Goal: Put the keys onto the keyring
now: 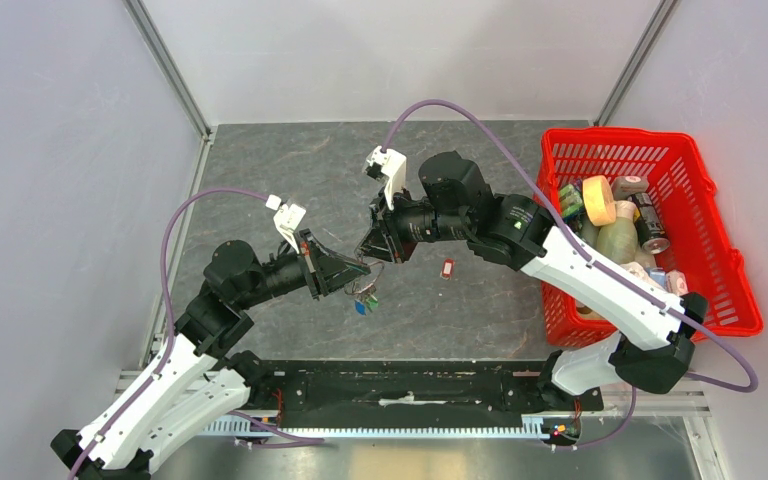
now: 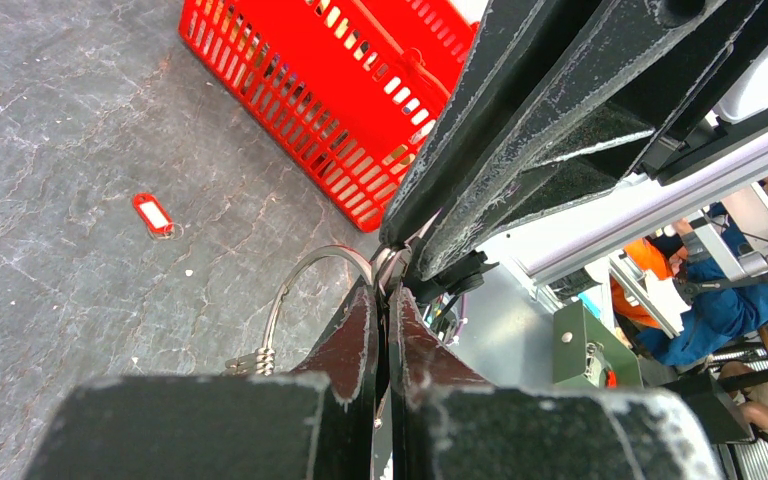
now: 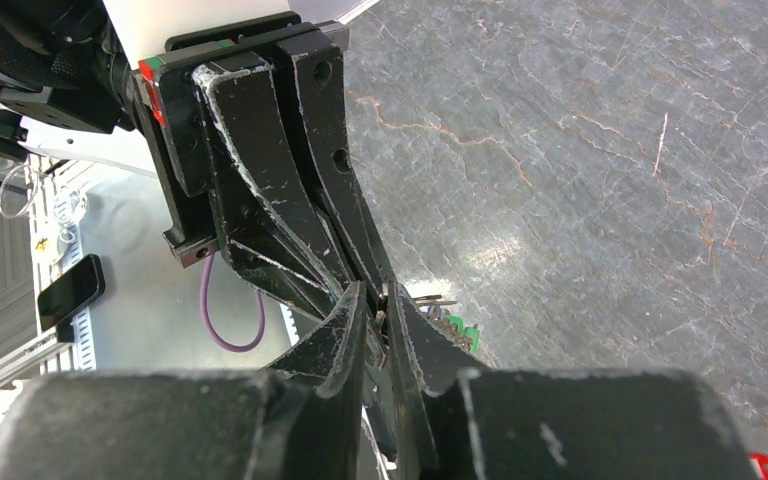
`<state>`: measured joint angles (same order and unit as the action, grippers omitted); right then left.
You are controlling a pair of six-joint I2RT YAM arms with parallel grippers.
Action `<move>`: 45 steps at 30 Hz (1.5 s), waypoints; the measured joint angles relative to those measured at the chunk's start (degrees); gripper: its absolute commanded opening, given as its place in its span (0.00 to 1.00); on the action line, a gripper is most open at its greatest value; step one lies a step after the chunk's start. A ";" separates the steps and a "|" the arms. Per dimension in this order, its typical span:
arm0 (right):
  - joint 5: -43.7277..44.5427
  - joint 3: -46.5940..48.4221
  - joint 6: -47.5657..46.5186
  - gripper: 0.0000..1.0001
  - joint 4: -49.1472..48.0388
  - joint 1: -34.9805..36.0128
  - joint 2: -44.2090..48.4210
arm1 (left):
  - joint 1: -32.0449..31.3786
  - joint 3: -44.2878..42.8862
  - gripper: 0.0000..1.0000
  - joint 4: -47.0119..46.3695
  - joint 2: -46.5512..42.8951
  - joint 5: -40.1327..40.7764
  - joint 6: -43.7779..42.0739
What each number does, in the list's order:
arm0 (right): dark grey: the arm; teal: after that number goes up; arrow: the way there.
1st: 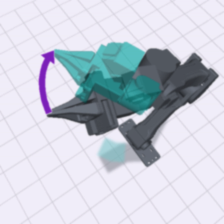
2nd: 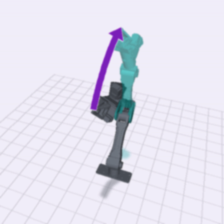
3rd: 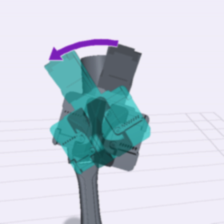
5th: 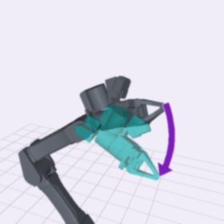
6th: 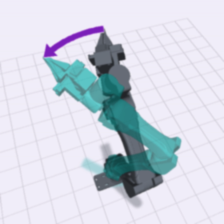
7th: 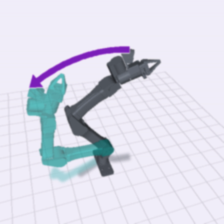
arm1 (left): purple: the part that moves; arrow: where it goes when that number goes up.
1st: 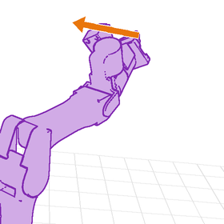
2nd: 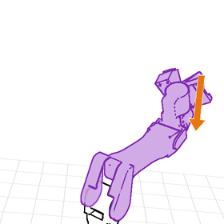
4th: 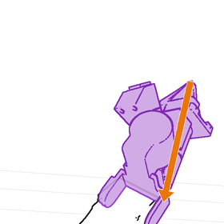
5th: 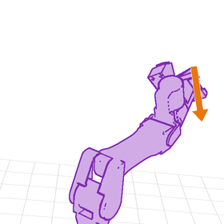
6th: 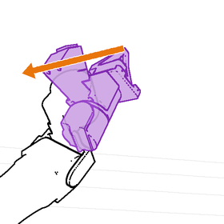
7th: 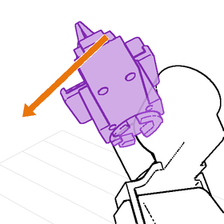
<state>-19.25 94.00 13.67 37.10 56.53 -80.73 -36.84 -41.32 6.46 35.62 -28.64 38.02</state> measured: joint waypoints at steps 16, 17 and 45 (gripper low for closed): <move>0.02 0.00 -0.02 0.19 0.00 0.00 0.00 | 0.00 0.00 0.02 0.00 0.00 0.00 0.00; 0.04 0.00 -0.02 0.19 0.00 0.00 0.00 | 0.00 0.00 0.02 0.00 0.00 0.00 0.00; 0.28 0.02 0.00 0.00 0.28 0.26 -1.14 | 0.00 0.00 0.02 0.76 -0.04 0.09 -0.07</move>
<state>-18.96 94.02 13.67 37.39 56.80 -81.87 -36.84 -41.32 7.22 35.57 -28.56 37.95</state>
